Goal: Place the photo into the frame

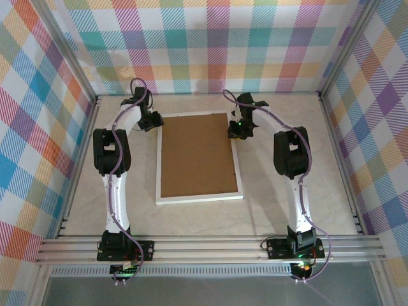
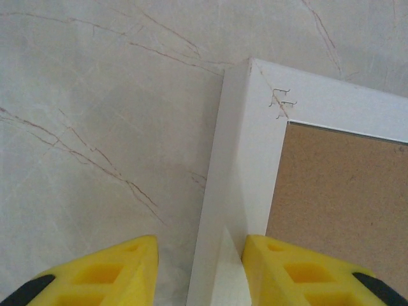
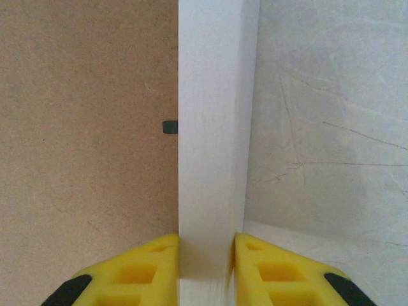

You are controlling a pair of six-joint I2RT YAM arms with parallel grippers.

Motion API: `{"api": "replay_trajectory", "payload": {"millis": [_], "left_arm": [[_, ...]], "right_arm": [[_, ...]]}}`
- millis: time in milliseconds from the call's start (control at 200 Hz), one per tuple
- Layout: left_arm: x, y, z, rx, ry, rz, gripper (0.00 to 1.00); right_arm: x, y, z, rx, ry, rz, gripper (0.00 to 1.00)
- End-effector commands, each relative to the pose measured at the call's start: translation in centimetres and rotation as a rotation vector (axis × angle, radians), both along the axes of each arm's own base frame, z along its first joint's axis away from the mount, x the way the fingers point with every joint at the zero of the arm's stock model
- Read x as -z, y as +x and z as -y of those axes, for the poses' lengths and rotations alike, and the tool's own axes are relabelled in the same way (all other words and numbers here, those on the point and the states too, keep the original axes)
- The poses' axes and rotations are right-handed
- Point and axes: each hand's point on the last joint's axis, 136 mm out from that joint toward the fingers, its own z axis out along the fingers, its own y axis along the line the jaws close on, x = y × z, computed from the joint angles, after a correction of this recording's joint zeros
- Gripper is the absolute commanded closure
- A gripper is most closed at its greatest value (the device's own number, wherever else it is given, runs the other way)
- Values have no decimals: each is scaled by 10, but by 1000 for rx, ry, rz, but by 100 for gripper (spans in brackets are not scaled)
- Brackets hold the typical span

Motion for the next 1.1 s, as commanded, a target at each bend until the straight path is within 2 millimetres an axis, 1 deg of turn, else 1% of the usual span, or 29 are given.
{"api": "replay_trajectory", "payload": {"millis": [0,260,415,495,585,695,805,860,950,1095], "left_arm": [[38,-43,17,29,15,-177,59],[41,-53,25,34,10,-203,59],[42,-55,30,38,2,-209,59],[43,-55,36,46,-5,-212,59],[56,-60,46,61,-1,-240,59],[75,-71,65,96,5,-288,60],[87,-79,81,130,25,-312,60],[91,-82,87,140,33,-320,60],[97,-86,92,146,43,-336,61],[100,-89,98,163,62,-352,61]], "right_arm": [[17,-14,1,-5,-44,-73,76],[17,-13,2,7,-48,-72,76],[17,-12,2,9,-50,-68,76],[16,-13,0,9,-42,-72,76],[16,-14,-5,2,-28,-75,76],[17,-15,-11,-5,-23,-71,76],[20,-15,-16,-9,-17,-77,76],[21,-16,-18,-9,-15,-82,77],[22,-17,-20,-14,-13,-83,77],[23,-17,-27,-13,8,-88,77]]}}
